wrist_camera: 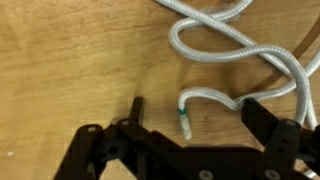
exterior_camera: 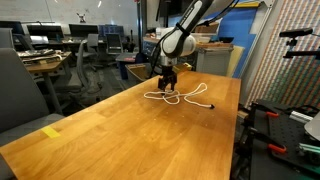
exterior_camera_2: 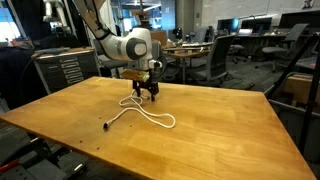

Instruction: Tie a knot using the white rope

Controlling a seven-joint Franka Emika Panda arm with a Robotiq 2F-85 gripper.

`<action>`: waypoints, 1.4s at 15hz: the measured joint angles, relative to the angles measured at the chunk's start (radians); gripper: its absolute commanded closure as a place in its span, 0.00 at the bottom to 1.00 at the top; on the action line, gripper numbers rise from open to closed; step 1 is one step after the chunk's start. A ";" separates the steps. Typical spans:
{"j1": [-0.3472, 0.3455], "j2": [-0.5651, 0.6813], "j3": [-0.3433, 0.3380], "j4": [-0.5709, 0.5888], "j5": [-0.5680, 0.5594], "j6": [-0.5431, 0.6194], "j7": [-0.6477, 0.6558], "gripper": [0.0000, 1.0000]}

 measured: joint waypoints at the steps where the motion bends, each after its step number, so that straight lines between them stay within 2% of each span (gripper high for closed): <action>1: -0.002 -0.001 0.000 -0.001 0.002 0.000 0.002 0.26; 3: -0.006 -0.002 0.000 -0.001 0.004 0.000 0.007 0.37; 6: -0.019 -0.010 -0.004 -0.003 0.004 -0.001 0.010 0.63; 11: -0.033 -0.015 -0.004 -0.004 0.004 -0.001 0.010 0.98; 17: -0.025 -0.020 0.000 -0.007 -0.015 0.001 0.007 0.95; 21: 0.060 -0.096 -0.025 -0.035 -0.149 0.018 0.019 0.96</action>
